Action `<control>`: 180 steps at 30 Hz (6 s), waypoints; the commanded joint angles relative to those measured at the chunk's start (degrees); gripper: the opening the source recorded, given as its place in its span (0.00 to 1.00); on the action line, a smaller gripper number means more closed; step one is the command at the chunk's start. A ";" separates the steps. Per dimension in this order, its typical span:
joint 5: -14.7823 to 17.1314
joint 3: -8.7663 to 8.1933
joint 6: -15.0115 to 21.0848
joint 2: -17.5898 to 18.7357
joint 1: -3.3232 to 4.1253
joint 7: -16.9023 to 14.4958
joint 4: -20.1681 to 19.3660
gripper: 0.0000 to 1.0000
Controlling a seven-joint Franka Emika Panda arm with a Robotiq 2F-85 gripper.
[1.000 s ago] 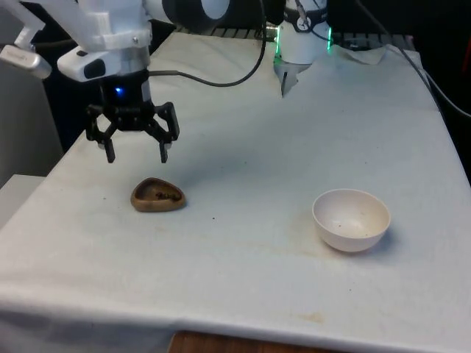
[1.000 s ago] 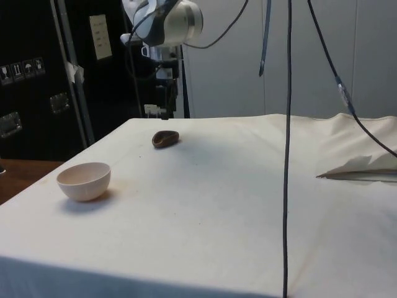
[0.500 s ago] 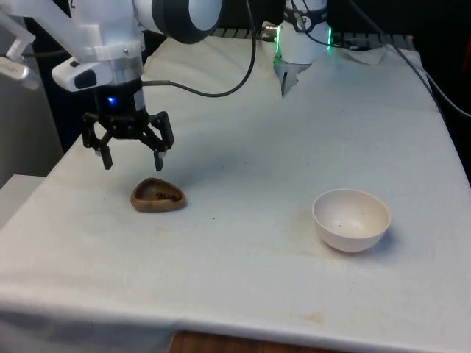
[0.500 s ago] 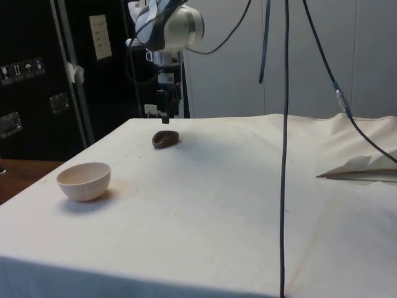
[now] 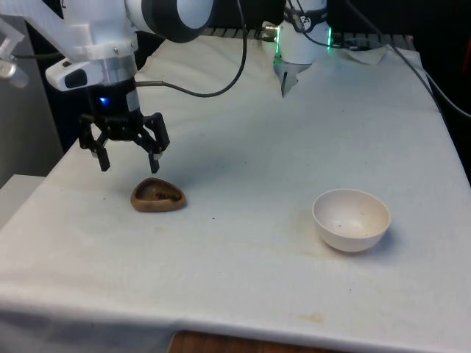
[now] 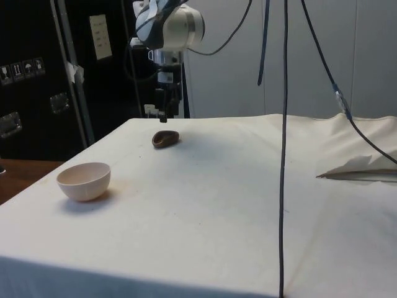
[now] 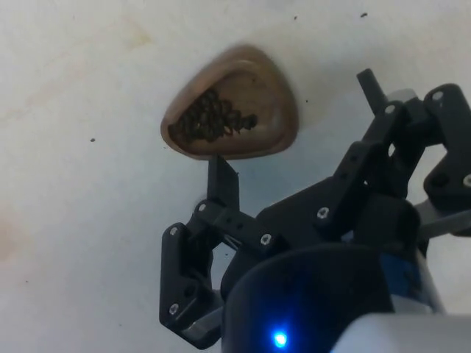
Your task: Pour the coffee beans from the cup into the bowl.
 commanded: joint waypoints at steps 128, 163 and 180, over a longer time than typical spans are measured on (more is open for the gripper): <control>10.37 -5.10 -9.57 4.81 0.69 2.06 7.73 0.01; 7.22 -6.65 -16.90 -5.44 4.81 5.90 5.16 0.01; 3.67 -6.25 -19.94 -10.83 7.62 10.37 4.18 0.01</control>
